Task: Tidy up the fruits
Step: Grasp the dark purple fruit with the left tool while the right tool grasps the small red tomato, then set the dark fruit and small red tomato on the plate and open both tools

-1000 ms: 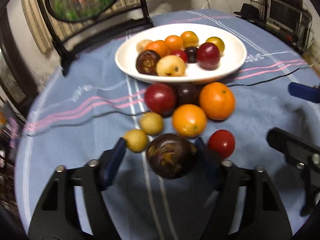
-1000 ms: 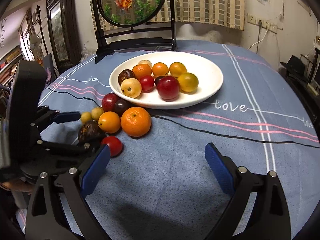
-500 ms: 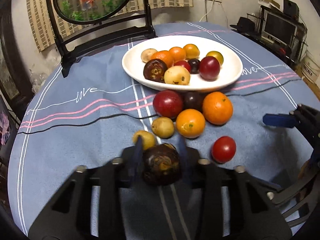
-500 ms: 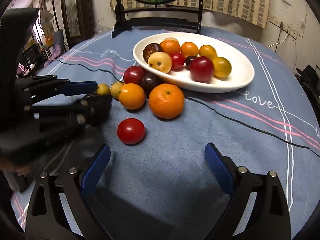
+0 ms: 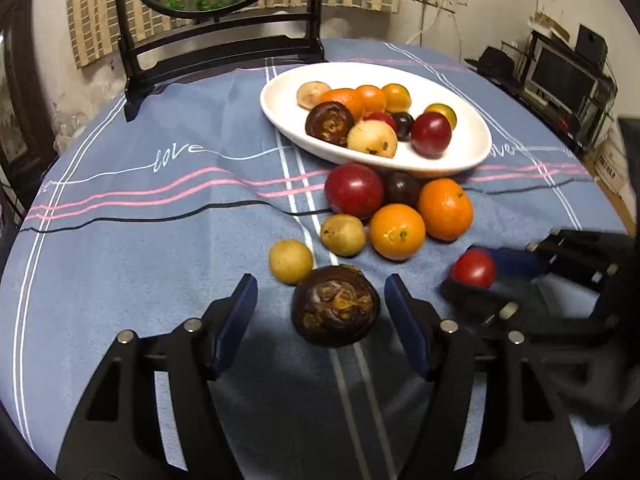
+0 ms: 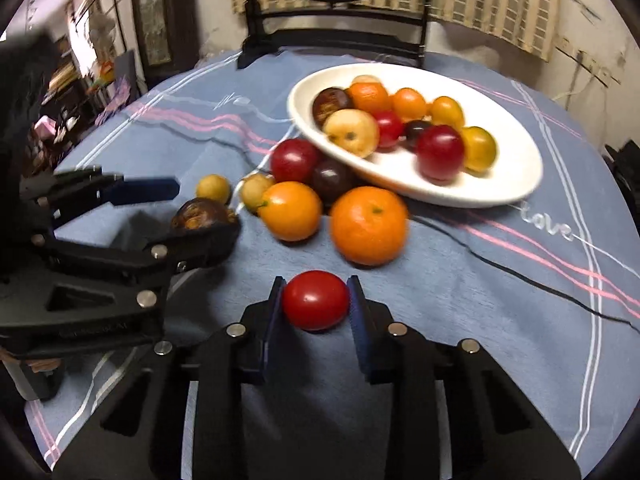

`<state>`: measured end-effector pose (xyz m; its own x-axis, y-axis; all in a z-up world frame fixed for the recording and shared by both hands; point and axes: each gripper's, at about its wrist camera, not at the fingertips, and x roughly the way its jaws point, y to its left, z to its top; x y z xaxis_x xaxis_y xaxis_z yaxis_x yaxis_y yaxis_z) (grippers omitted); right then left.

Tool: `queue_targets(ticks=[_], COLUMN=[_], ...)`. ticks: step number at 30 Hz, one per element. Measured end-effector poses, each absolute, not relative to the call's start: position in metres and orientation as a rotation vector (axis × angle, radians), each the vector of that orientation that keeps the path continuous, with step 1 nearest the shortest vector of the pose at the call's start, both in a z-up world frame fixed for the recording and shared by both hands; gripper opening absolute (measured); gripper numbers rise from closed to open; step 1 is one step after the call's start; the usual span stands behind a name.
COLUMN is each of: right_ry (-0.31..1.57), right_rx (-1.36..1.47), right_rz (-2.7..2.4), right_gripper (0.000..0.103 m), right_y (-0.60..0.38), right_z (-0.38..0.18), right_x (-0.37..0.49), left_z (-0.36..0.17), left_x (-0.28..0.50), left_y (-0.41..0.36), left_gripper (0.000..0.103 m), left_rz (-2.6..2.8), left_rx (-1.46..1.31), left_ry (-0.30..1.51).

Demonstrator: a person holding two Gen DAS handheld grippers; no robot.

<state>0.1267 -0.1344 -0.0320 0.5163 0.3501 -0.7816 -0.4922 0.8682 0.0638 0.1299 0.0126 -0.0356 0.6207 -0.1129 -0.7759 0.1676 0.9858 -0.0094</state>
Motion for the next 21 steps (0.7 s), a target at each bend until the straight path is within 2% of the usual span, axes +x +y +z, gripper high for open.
queue_targets(ticks=[6, 9, 10, 21], right_ry=[0.848, 0.855, 0.857, 0.804], right_rx=[-0.104, -0.104, -0.107, -0.043], right_rz=[0.467, 0.477, 0.480, 0.512], right_gripper=[0.032, 0.032, 0.032, 0.032], right_y=[-0.165, -0.168, -0.166, -0.176], right_z=[-0.017, -0.019, -0.020, -0.006], right_x=[0.125, 0.124, 0.124, 0.120], left_z=[-0.049, -0.049, -0.049, -0.024], left_x=[0.134, 0.133, 0.132, 0.123], left_y=[0.004, 0.001, -0.001, -0.021], left_gripper=[0.067, 0.055, 0.046, 0.045], left_rz=[-0.161, -0.176, -0.180, -0.198], left_rx=[0.105, 0.103, 0.115, 0.172], left_ry=[0.923, 0.911, 0.903, 0.856])
